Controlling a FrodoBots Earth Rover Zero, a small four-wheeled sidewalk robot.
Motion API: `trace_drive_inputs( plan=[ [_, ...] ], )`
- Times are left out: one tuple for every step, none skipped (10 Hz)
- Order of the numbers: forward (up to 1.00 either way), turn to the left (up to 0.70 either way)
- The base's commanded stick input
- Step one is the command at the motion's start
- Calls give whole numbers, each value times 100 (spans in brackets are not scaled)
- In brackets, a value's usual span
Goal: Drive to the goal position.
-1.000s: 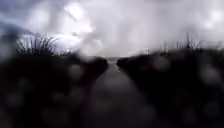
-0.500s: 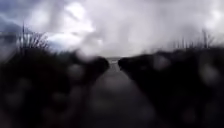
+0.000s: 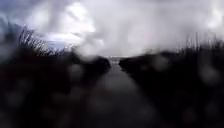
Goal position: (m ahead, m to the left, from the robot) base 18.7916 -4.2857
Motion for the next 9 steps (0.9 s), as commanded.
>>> trace_drive_inputs(
  plan=[
    [70, 0],
    [70, 0],
    [70, 0],
    [70, 0],
    [70, 0],
    [70, 0],
    [70, 0],
    [70, 0],
    [70, 0]
  ],
)
